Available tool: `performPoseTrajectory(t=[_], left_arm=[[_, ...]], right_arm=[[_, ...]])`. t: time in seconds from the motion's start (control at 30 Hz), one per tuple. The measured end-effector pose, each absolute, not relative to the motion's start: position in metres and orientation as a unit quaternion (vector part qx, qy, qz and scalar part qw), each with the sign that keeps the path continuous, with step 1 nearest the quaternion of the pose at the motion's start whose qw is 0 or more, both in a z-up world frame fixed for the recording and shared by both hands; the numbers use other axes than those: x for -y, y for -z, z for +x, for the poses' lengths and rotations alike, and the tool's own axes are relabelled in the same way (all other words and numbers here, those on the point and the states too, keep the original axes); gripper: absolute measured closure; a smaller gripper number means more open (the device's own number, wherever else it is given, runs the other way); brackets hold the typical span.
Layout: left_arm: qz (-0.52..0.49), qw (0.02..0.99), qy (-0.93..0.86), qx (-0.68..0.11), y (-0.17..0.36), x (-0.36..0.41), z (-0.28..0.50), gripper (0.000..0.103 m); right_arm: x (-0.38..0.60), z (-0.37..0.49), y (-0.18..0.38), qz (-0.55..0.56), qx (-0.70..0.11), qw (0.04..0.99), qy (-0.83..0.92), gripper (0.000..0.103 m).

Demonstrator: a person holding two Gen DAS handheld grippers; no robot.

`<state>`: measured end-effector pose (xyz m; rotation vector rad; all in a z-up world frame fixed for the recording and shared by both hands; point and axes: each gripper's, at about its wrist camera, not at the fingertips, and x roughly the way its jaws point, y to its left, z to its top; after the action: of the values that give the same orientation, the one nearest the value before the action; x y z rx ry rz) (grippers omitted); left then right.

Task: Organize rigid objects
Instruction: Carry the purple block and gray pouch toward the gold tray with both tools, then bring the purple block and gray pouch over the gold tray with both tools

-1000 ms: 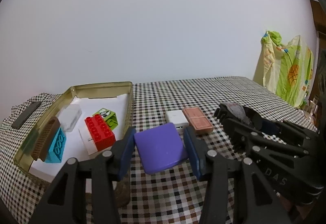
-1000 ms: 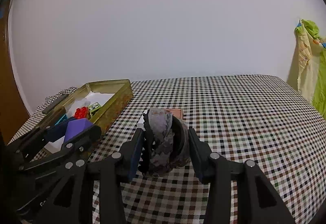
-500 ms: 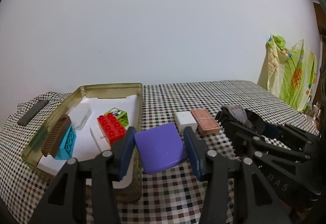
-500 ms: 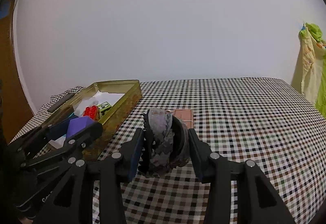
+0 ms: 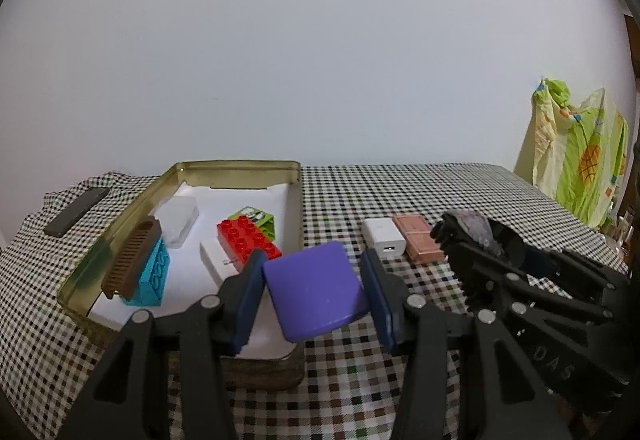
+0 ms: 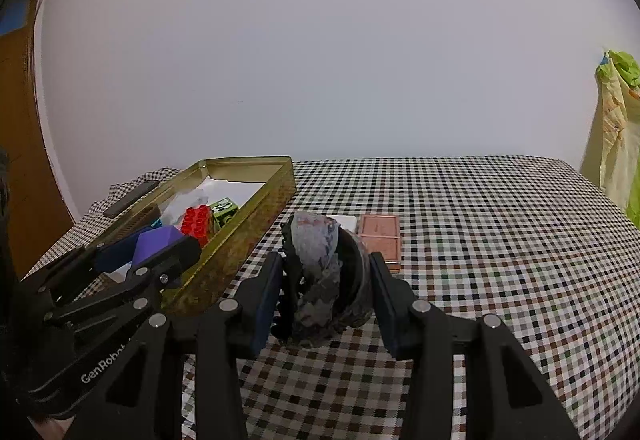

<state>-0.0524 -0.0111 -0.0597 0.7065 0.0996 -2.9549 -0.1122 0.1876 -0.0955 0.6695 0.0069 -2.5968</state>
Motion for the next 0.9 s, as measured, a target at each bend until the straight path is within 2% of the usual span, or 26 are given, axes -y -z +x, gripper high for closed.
performPoseTrajectory(t=[0.9], left_arm=[[0.219,0.088,0.971,-0.046,0.058,0.049,-0.035,0.055]], right_arm=[[-0.154,-0.097,0.093,0.245,-0.016,0.266,0.932,0.057]])
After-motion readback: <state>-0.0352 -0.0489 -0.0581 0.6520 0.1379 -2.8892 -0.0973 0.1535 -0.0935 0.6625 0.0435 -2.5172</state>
